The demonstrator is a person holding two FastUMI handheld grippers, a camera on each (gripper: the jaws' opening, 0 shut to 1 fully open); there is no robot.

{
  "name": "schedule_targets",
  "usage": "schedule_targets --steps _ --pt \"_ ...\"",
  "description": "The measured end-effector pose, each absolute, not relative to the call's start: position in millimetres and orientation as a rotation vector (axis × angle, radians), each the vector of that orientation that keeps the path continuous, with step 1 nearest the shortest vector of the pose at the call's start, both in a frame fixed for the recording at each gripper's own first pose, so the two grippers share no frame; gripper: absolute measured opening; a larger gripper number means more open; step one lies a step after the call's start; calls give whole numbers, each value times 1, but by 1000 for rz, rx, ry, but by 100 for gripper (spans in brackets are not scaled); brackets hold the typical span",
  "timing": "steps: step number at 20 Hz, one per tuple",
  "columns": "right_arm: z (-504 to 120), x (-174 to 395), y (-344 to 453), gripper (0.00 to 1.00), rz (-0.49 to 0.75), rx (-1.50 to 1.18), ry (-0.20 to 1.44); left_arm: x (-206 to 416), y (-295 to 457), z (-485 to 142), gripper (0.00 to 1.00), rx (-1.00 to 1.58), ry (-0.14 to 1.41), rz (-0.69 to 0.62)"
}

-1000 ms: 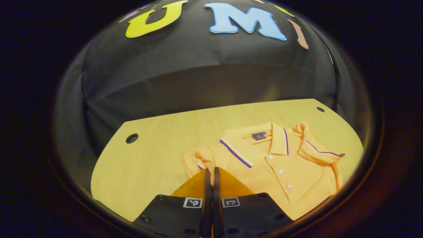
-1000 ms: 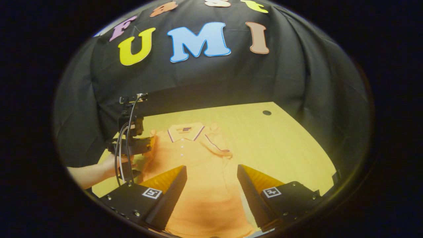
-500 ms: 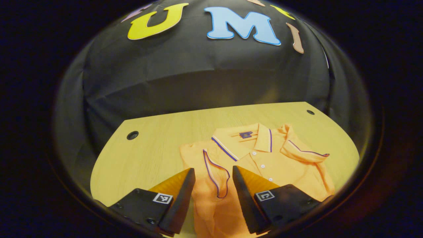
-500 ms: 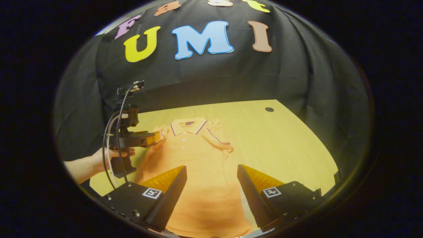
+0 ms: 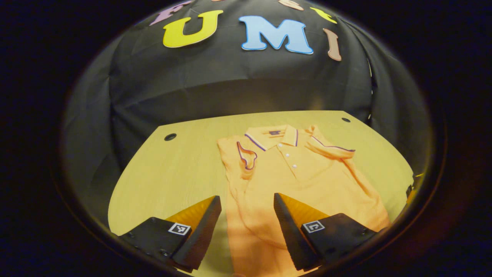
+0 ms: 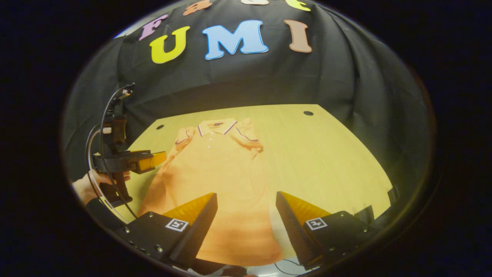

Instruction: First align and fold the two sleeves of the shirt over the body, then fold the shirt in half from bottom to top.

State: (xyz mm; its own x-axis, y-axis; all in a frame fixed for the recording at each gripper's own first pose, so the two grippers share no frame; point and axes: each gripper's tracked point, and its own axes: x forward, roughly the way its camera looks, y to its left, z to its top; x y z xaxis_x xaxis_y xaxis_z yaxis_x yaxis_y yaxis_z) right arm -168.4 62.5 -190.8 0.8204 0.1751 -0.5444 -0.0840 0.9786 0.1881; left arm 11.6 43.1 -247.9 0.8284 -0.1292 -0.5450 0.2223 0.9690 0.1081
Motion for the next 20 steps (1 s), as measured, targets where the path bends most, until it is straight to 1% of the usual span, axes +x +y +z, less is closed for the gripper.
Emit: schedule_targets --steps 5,6,11,17,20 --pt "-222 -204 55 95 136 140 644 -57 44 -261 92 136 604 -197" --pt "-230 -210 53 95 137 136 660 -72 46 -264 89 131 614 -196" --pt "-269 -235 52 95 150 130 734 -145 65 -289 90 125 668 -172" --pt "-298 -253 55 95 173 105 795 -206 93 -309 92 109 723 -139" --pt "-304 -257 56 95 178 97 808 -231 102 -317 90 114 742 -139"
